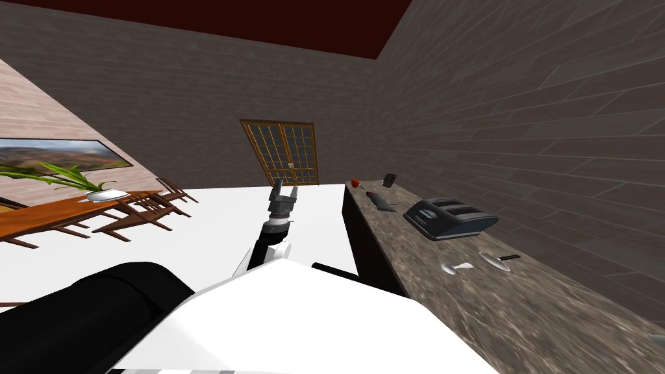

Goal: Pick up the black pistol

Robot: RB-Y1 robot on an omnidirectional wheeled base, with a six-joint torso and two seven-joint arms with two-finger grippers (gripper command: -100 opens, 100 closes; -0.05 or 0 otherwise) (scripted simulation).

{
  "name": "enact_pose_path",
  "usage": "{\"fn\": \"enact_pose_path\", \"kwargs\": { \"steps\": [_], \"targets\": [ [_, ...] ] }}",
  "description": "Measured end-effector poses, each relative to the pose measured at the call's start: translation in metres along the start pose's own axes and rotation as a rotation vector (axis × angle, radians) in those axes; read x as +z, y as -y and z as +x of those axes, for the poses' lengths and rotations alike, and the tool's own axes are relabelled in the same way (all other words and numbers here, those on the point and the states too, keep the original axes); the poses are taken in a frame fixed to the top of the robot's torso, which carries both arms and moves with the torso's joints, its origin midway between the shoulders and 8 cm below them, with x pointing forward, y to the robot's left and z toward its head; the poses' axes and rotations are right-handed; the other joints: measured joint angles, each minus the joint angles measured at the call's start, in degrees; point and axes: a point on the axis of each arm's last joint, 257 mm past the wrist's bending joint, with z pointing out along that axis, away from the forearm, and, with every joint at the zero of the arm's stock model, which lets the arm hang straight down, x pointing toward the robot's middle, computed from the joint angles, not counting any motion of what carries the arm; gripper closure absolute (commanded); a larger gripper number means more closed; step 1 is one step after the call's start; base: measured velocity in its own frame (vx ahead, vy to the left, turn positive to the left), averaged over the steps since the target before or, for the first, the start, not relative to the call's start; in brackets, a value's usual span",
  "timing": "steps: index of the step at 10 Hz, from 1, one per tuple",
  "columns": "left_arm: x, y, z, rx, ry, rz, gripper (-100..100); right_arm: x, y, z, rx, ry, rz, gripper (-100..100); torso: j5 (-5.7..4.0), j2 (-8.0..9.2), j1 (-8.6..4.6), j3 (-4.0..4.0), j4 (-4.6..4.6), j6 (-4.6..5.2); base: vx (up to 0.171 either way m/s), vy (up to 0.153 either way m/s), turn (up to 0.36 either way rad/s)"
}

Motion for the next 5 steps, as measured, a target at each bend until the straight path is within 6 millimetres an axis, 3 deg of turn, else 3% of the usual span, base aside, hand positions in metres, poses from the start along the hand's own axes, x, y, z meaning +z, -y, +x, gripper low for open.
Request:
{"fn": "enact_pose_path", "kwargs": {
  "steps": [1, 4, 5],
  "targets": [
    [0.000, 0.000, 0.000, 0.000, 0.000, 0.000, 0, 0.000, 0.000, 0.000, 0.000, 0.000, 0.001, 100, -0.02, -0.01, -0.04, 0.00, 0.00, -0.02, 0.001, 0.018, -0.053],
    [0.000, 0.000, 0.000, 0.000, 0.000, 0.000, 0, -0.012, -0.006, -0.004, 0.005, 0.000, -0.008, 100, 0.02, 0.00, 0.12, 0.00, 0.00, -0.06, -0.007, 0.026, -0.030],
    [0.000, 0.000, 0.000, 0.000, 0.000, 0.000, 0, -0.013, -0.006, -0.004, 0.007, 0.000, -0.007, 0, -0.02, 0.00, 0.03, 0.00, 0.01, -0.09, 0.000, 0.000, 0.000]
  ]
}}
